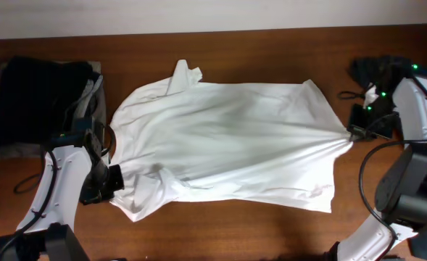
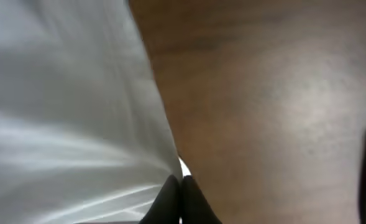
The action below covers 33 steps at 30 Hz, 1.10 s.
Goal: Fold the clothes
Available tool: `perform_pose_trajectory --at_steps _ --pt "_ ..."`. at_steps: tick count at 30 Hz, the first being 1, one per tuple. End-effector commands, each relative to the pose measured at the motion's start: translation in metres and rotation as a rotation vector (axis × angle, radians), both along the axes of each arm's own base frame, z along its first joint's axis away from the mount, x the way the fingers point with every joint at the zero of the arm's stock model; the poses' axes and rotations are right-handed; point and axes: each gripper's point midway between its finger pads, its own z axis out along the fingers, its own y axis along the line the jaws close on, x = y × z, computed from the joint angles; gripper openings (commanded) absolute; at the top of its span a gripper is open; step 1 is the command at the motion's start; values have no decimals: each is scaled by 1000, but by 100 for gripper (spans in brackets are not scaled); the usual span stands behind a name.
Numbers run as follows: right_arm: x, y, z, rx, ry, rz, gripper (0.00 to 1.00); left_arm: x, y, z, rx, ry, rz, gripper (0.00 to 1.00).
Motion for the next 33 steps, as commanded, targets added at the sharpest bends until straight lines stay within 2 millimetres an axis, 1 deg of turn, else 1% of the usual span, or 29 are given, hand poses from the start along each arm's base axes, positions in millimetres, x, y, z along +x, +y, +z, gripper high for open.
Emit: perform_pose_trajectory --at_steps 1,2,3,4,5,6,7,8,9,10,11,12,13,14,15,16,18,20,21,23,24,25,26,27,28,29,31,32,33 --pt "-13 -14 4 -35 39 -34 21 1 5 5 22 -10 -13 0" --pt "-13 -15 5 -35 39 -34 23 0 5 5 21 -9 -13 0" --pt "-10 -16 4 -39 25 -34 34 0 5 5 21 -9 -13 0" --pt "-4 -18 4 -47 2 -35 41 1 5 5 22 -10 -13 4" --pt "10 -21 3 -54 -56 -37 45 1 5 5 21 -11 -13 21" --pt "24 -18 3 -31 -117 -38 45 1 5 5 21 -13 -13 43" --pt "48 -8 6 28 -224 -23 45 4 4 7 14 -21 -12 46" --pt "76 5 12 85 -351 32 45 9 5 10 15 -38 -12 46" --pt "94 8 16 84 -425 53 45 15 5 14 16 -59 -12 46" --pt "114 12 20 62 -497 82 45 26 3 22 -1 -95 -37 45" --pt "131 20 20 50 -548 118 46 40 -2 32 -39 -150 -59 45" --pt "144 29 14 39 -573 147 46 53 -9 40 -82 -201 -84 45" --pt "155 36 3 19 -578 172 46 73 -25 49 -180 -288 -149 44" --pt "161 37 -11 -14 -565 185 46 87 -42 56 -269 -361 -217 44" --pt "168 41 -31 -27 -549 197 46 104 -67 65 -383 -457 -321 44" --pt "171 43 -46 -21 -535 201 46 115 -83 71 -420 -520 -399 44" --pt "172 41 -64 -16 -517 198 46 130 -97 76 -412 -587 -483 44" --pt "175 39 -76 -18 -511 197 46 148 -112 84 -403 -670 -546 43" --pt "175 39 -82 -20 -505 195 46 156 -120 88 -400 -710 -577 41" --pt "173 39 -91 -13 -484 195 45 169 -125 92 -389 -763 -602 41" --pt "172 40 -92 -11 -479 196 28 173 -125 91 -384 -770 -603 41" --pt "171 40 -91 -12 -477 196 8 175 -125 89 -384 -774 -604 41" --pt "169 36 -84 -16 -470 187 4 176 -125 88 -384 -772 -603 41" --pt "167 30 -72 -18 -469 174 4 176 -125 86 -386 -766 -602 37" --pt "164 22 -53 -23 -473 159 4 178 -125 85 -385 -769 -603 34" --pt "159 15 -31 -28 -479 143 4 184 -126 87 -378 -793 -609 33" --pt "148 12 -7 -29 -470 131 4 197 -123 87 -345 -830 -613 32" --pt "141 12 -1 -31 -455 127 4 201 -122 83 -339 -831 -612 33" --pt "134 11 1 -35 -430 123 4 204 -124 76 -341 -822 -615 38"
